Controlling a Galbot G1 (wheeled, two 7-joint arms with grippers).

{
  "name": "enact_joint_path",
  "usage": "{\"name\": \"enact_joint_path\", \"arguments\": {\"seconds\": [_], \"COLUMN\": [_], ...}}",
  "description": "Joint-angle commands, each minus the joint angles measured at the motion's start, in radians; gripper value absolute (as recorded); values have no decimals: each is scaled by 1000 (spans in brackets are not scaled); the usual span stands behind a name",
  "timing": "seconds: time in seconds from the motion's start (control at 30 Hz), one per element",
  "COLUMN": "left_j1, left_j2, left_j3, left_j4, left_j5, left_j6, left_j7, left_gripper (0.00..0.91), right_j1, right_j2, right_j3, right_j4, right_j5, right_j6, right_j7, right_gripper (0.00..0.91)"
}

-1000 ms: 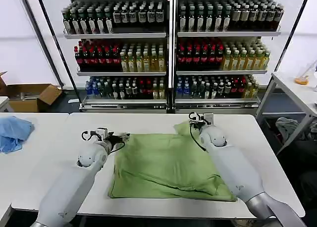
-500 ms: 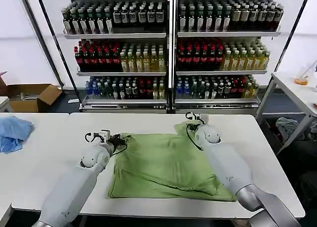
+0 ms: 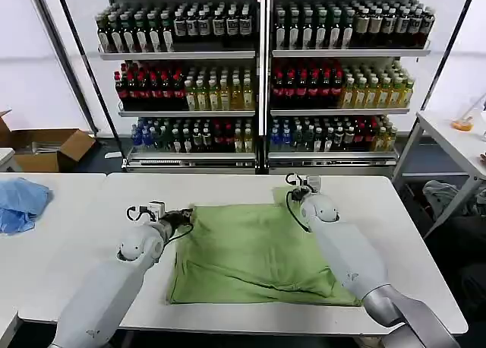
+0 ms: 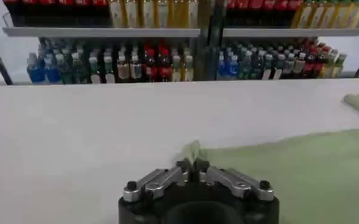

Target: Fold and organize the clothes.

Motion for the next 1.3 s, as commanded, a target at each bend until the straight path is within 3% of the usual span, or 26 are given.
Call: {"name": "enact_joint_path", "arguments": {"seconds": [0.03,0.4,0.77,1.3], "left_j1": [19,146,261,403], "left_j2": [17,73,119,146], "left_j3": [-31,-92,-149,-189], "left_j4": [-56,-249,-378,-505], "left_j5": [-46,-64,-69,-42], "left_j6": [-49,-51,-46,-31], "left_j7": [7,7,8,15], "left_gripper": [40,40,40,30], "right_j1": [-37,-186,-418,-728], "right_j2": [-41,-139,-237,-301], "right_j3": [5,54,171,337], "right_j4": [165,484,784,996], "right_j5": [-6,4,-3,-19], "right_j6": [42,21,-6,-39], "right_j7": [0,36,59,63], "right_gripper": [0,0,0,0]}}
